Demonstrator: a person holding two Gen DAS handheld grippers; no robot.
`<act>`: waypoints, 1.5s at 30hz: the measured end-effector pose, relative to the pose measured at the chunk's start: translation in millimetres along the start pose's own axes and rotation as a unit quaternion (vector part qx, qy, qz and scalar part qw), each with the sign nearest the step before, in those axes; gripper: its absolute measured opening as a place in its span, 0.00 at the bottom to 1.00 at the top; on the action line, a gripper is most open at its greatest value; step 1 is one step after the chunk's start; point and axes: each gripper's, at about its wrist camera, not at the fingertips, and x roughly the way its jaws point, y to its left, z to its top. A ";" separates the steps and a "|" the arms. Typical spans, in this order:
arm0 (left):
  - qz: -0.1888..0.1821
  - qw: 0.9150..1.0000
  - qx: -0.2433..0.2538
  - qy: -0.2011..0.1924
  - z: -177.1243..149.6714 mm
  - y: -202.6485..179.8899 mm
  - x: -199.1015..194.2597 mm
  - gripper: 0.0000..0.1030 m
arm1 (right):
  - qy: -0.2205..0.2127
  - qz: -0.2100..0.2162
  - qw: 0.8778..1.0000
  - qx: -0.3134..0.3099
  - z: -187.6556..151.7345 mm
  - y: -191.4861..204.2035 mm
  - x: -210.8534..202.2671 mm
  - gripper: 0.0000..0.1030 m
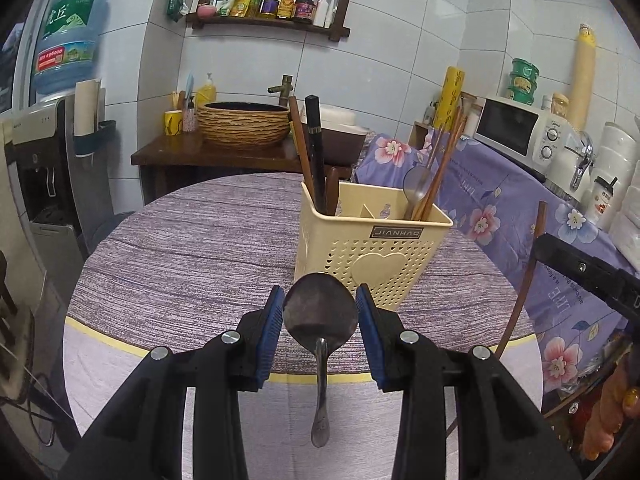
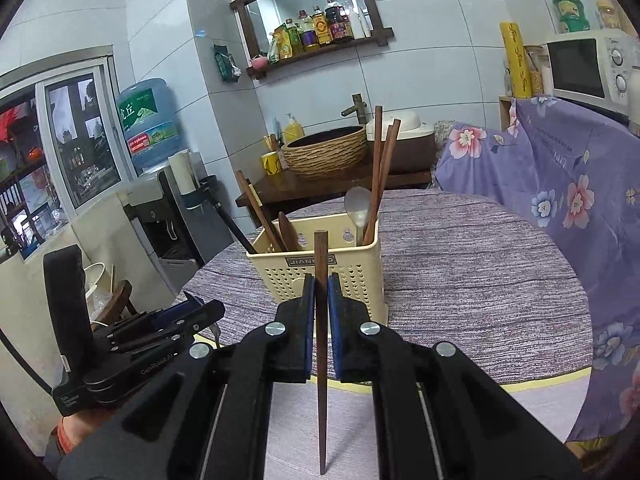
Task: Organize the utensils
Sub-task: 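Lift and carry the spoon with the left tool while the right tool carries the chopstick to the holder, then lower the spoon and chopstick into the holder and open both tools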
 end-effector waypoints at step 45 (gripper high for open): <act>0.036 0.992 0.076 -0.091 97.5 -61.4 50.9 0.36 | -0.040 -0.037 0.997 -0.054 95.5 0.8 56.0 0.08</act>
